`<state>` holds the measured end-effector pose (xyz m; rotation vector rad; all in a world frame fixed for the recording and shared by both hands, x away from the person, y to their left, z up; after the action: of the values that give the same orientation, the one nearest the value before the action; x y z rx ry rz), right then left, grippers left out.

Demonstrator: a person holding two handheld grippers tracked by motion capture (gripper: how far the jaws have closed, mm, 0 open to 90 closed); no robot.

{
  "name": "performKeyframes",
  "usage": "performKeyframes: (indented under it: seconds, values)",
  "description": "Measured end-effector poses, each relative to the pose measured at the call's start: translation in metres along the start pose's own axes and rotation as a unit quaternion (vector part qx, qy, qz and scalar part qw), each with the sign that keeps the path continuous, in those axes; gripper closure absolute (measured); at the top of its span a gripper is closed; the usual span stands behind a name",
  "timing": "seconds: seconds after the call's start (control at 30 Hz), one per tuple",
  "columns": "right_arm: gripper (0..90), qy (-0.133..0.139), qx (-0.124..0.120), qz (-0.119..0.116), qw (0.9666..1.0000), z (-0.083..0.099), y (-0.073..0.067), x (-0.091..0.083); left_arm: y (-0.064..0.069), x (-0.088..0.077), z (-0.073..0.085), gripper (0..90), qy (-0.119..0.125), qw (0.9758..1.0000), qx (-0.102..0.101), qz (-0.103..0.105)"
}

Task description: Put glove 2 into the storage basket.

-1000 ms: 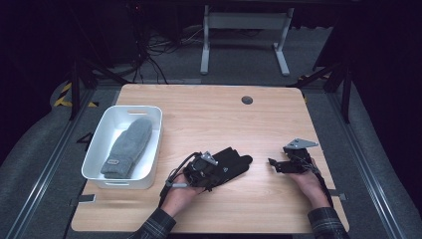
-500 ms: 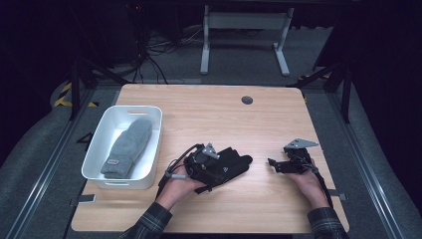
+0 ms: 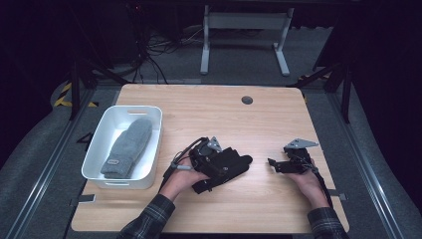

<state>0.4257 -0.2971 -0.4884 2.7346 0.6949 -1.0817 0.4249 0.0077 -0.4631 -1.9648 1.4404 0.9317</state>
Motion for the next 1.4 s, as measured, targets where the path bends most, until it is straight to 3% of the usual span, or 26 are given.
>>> performKeyframes:
  seconds: [0.1,0.27,0.3,0.5,0.6,0.87,0.9,1.1,1.2,1.4]
  values:
    - [16.5,0.0,0.0,0.0,1.0,0.0,0.0,0.0,0.002,0.006,0.001,15.9,-0.014,0.9998,0.009,-0.006]
    - [16.5,0.0,0.0,0.0,1.0,0.0,0.0,0.0,0.005,0.013,0.003,16.0,-0.024,0.9997,0.008,-0.004]
    - [16.5,0.0,0.0,0.0,1.0,0.0,0.0,0.0,0.007,0.016,0.004,16.1,-0.023,0.9997,0.007,0.003]
    - [16.5,0.0,0.0,0.0,1.0,0.0,0.0,0.0,0.007,0.016,0.005,21.1,-0.023,0.9997,0.009,0.001]
    - [16.5,0.0,0.0,0.0,1.0,0.0,0.0,0.0,0.008,0.015,0.006,26.3,-0.019,0.9997,0.012,0.004]
    - [16.4,0.0,0.0,0.0,1.0,0.0,0.0,0.0,0.009,0.011,0.006,53.6,-0.014,0.9995,0.015,0.023]
    - [16.5,0.0,0.0,0.0,1.0,0.0,0.0,0.0,0.011,0.01,0.006,58.5,-0.017,0.9995,0.013,0.025]
    - [16.5,0.0,0.0,0.0,1.0,0.0,0.0,0.0,0.013,0.009,0.004,65.2,-0.025,0.9992,-0.006,0.029]
    - [16.5,0.0,0.0,0.0,1.0,0.0,0.0,0.0,0.012,0.008,0.003,66.7,-0.023,0.9985,-0.028,0.041]
    - [16.5,0.0,0.0,0.0,1.0,0.0,0.0,0.0,0.011,0.0,-0.002,66.9,-0.021,0.9979,-0.038,0.047]
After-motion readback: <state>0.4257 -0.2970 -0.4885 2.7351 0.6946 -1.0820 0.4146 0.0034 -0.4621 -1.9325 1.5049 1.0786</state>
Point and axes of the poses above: each handheld gripper's, and its own axes: x roughly forward along the jaws, z roughly out of its underside, y roughly to its right, the point moved 3 cm from there along x, roughly forward along the jaws, and after that the axes turned 7 degrees about x, right-handed, at the moved point
